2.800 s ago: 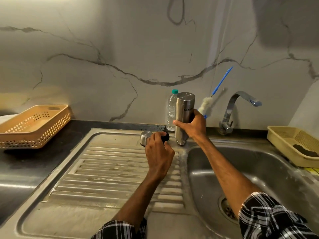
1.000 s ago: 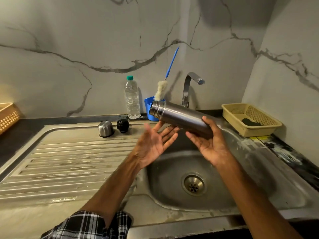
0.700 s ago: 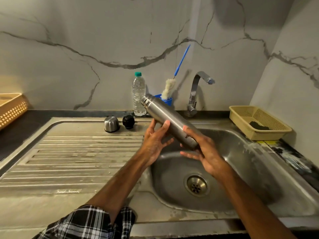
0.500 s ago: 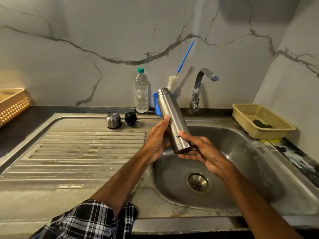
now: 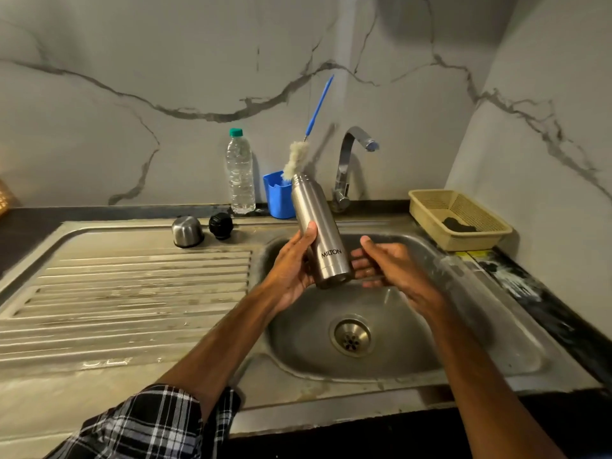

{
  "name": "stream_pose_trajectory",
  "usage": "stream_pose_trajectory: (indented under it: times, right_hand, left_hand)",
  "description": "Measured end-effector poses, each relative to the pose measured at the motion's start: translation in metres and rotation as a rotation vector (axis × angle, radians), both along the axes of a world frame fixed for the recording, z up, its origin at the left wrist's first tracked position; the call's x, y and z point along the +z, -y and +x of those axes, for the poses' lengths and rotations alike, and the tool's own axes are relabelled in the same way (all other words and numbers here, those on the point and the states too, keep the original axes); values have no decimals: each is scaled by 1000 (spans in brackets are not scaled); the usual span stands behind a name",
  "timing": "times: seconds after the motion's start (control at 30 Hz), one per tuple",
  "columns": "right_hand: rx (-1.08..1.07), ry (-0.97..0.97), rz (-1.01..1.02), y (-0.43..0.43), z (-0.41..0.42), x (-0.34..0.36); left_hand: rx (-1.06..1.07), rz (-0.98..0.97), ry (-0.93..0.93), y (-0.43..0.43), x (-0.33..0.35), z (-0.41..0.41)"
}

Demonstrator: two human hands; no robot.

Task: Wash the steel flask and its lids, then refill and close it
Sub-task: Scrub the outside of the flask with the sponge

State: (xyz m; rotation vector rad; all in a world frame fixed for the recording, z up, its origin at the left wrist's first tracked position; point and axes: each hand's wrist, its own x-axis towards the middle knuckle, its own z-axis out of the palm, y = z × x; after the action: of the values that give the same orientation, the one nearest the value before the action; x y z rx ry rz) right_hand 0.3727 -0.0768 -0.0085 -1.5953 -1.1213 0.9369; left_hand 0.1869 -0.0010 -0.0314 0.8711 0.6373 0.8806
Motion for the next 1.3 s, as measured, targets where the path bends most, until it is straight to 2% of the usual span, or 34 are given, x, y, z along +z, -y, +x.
stream_pose_trajectory:
  times: [0.17, 0.27, 0.37, 0.5, 0.6, 0.7, 0.8, 0.9, 1.03, 1.17, 1.3]
  right_hand:
    - [-431, 292, 260, -1, 84, 26]
    - [-620, 605, 206, -23, 147, 40]
    - [-603, 709, -39, -52, 200, 36]
    - [-350, 905, -346, -83, 238, 22]
    - [-234, 1013, -465, -94, 247, 21]
    - [-131, 1053, -570, -118, 279, 13]
    - [-51, 1052, -591, -123, 288, 13]
    - [-162, 1071, -468, -96, 236, 29]
    - [-277, 1137, -369, -90, 211, 29]
    - [-464, 973, -264, -85, 210, 34]
    - [-666, 628, 82, -78, 207, 60]
  left_hand:
    - [-35, -32, 2, -2, -5, 9]
    - [-44, -39, 23, -6, -9, 12]
    - [-40, -16, 13, -8, -11, 13]
    - [-5, 9, -26, -15, -18, 10]
    - [-5, 39, -47, -20, -23, 8]
    - [0, 61, -68, -21, -25, 8]
    - [-14, 77, -98, -21, -27, 9]
    - [-28, 90, -116, -19, -29, 10]
    - [-14, 84, -104, -19, -27, 8]
    - [3, 66, -79, -19, -24, 4]
    - [27, 50, -51, -18, -21, 0]
